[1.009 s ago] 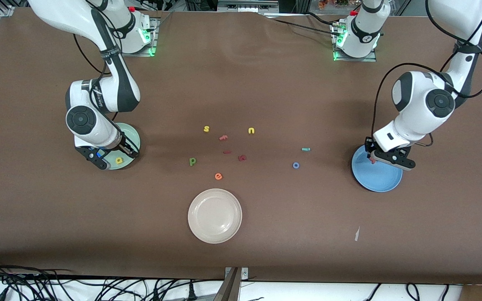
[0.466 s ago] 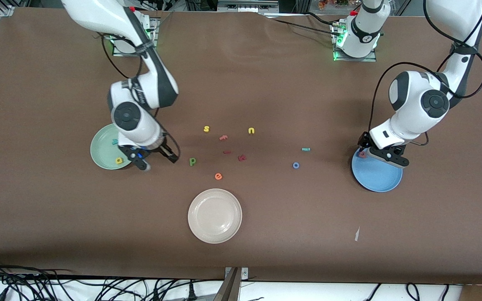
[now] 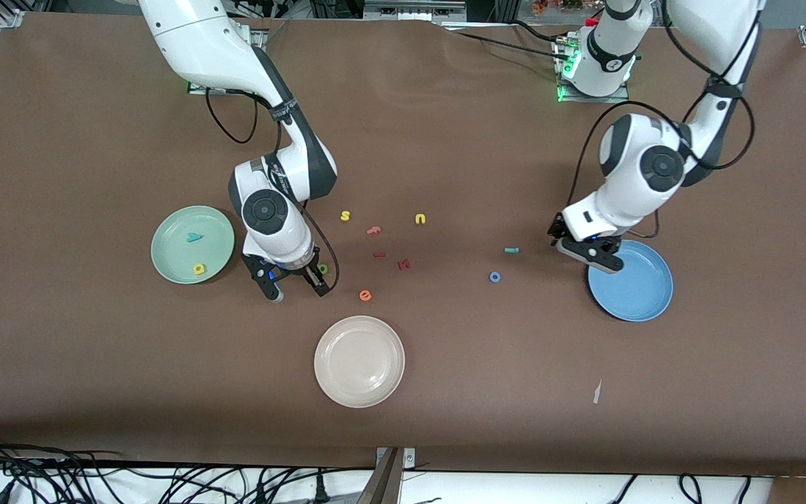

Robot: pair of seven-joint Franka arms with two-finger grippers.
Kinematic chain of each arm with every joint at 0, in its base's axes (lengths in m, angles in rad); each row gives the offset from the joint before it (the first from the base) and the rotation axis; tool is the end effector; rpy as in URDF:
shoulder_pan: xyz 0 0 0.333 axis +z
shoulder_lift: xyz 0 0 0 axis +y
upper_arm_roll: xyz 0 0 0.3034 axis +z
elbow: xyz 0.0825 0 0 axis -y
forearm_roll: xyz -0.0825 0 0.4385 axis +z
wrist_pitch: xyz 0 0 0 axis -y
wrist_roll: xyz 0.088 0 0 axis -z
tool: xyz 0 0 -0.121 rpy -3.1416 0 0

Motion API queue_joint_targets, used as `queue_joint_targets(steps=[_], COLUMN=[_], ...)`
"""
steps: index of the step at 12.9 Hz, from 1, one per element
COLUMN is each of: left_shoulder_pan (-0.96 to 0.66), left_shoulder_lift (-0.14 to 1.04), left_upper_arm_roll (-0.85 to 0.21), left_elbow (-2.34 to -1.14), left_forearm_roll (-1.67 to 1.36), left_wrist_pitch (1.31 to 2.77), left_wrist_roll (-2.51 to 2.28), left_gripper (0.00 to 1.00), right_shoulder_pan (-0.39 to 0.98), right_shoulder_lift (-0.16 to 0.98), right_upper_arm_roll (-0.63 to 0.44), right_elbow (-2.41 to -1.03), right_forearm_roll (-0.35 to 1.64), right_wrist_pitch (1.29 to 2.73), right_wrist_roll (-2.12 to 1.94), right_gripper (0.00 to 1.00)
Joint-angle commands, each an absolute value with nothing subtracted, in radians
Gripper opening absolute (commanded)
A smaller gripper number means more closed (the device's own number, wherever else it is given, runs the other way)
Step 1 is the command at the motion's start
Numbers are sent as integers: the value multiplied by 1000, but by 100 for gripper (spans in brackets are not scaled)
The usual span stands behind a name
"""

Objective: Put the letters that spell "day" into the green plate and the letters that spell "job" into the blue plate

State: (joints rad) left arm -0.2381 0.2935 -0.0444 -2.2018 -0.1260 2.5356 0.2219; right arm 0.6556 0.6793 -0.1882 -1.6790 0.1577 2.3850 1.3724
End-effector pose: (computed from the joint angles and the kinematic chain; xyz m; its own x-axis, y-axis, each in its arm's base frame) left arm 0.5660 -0.1647 0.1820 0.9205 -0.3870 0.0539 -0.3902 -0.9174 0.0785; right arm 0.6340 0.3325 0.1534 0.5614 -0.8274 0.0133 -0.8265 -0.5615 -0.0403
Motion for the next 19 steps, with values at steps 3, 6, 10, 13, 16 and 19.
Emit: queue_joint_targets(steps=[3,6,10,13,16,19], left_shoulder_pan=[-348,-390,-406,-419,-419,-419], left_shoulder_lift=[432,471,492,497,497,499], left_upper_arm_roll=[-37,-37,-35,-35,-34,-29], left_elbow=[-2174,-2135,-2131,-2131,-2134,-2134], left_forearm_roll=[-224,-222,-213,-213,-212,-210], left_wrist_pitch=[2654,2654,2680,2681,2681,2681], left_wrist_roll=[218,215,216,218,230,239], left_gripper=[70,68,68,66,35,32], right_shoulder_pan=[664,669,678,678,676,675], right_shoulder_lift=[726,736,749,749,749,747], right_upper_arm_roll=[-192,-186,-175,-176,-176,-176], right_elbow=[-1657,-1658,-1661,-1663,-1667,-1667], right_forearm_roll=[187,202,204,204,206,206], right_wrist_pitch=[2398,2396,2396,2395,2391,2390], right_wrist_roll=[1410,1428,1482,1483,1485,1486], right_gripper=[81,81,81,75,50,47])
